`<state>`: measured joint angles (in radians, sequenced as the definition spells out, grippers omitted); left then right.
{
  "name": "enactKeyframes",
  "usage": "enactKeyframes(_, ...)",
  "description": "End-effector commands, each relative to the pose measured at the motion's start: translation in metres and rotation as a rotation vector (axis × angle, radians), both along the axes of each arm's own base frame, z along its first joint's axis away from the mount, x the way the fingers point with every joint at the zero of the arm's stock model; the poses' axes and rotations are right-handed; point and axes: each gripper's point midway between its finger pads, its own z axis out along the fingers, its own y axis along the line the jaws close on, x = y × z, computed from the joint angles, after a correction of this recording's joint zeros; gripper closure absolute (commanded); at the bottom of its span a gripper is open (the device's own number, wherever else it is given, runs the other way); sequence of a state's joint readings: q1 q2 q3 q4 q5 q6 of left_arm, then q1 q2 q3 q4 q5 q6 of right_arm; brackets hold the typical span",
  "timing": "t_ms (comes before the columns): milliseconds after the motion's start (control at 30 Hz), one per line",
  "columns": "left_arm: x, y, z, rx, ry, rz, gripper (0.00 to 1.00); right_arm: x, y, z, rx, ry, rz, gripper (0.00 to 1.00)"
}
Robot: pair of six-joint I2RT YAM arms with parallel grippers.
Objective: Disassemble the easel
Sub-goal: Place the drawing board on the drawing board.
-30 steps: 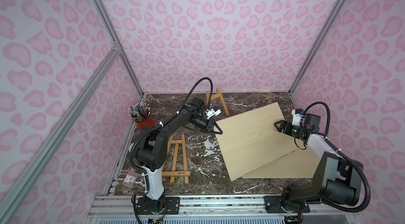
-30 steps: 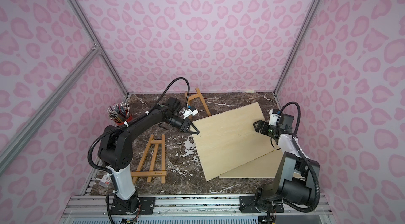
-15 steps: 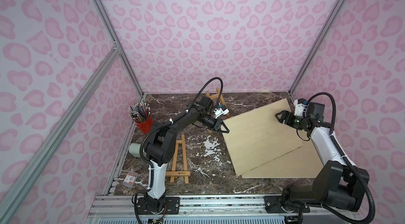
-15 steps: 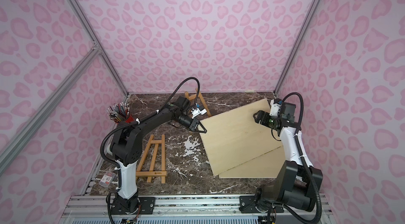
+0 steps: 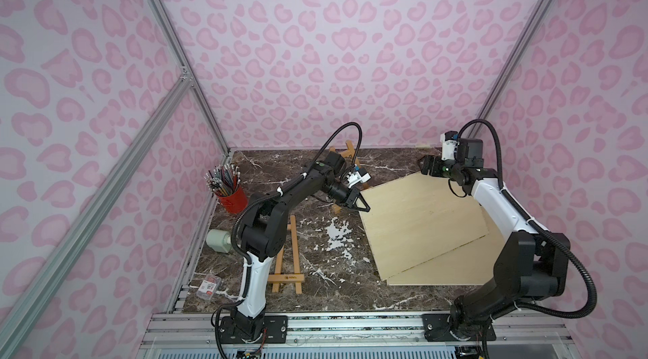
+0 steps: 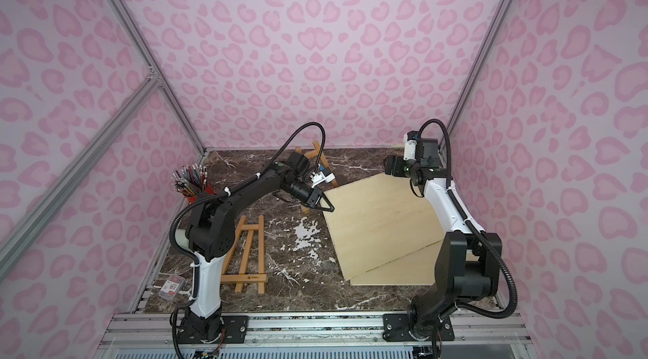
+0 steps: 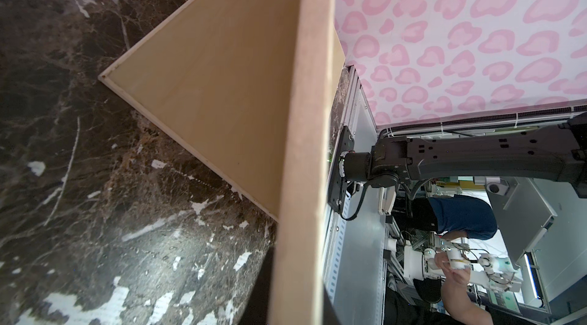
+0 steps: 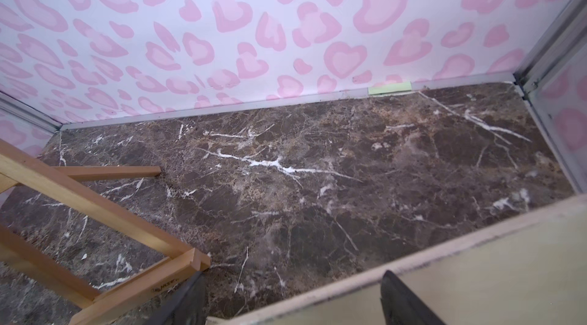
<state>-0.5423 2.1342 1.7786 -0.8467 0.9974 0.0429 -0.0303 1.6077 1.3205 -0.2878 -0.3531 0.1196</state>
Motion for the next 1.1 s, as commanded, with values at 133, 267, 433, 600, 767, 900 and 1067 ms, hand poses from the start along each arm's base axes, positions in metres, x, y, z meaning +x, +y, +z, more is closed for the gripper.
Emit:
enactKeyframes(133,0.013,0.035,-0.057,0.367,-0.047,0.043,0.98,0.030,-0.015,0.005,-0.107,-0.055,-0.033,0.13)
enactKeyframes(267,0.016,0.033,-0.058,0.390,-0.062,0.030,0.98,0.040,-0.017,-0.013,-0.123,-0.021,-0.033,0.13)
enactKeyframes(433,0.018,0.030,-0.058,0.410,-0.085,0.010,0.98,0.053,-0.025,-0.030,-0.161,0.019,-0.044,0.13)
enactKeyframes(600,0.024,0.024,-0.055,0.397,-0.103,0.010,0.98,0.058,-0.031,-0.043,-0.197,0.058,-0.042,0.13)
enactKeyframes(767,0.032,0.014,-0.047,0.348,-0.132,0.024,0.98,0.049,-0.038,-0.064,-0.206,0.157,-0.031,0.15)
enactKeyframes(900,0.037,0.008,-0.042,0.326,-0.154,0.033,0.98,0.038,-0.038,-0.078,-0.200,0.212,-0.015,0.16)
enactKeyframes(1067,0.048,0.002,-0.041,0.310,-0.175,0.068,0.98,0.020,-0.040,-0.093,-0.200,0.266,-0.013,0.17)
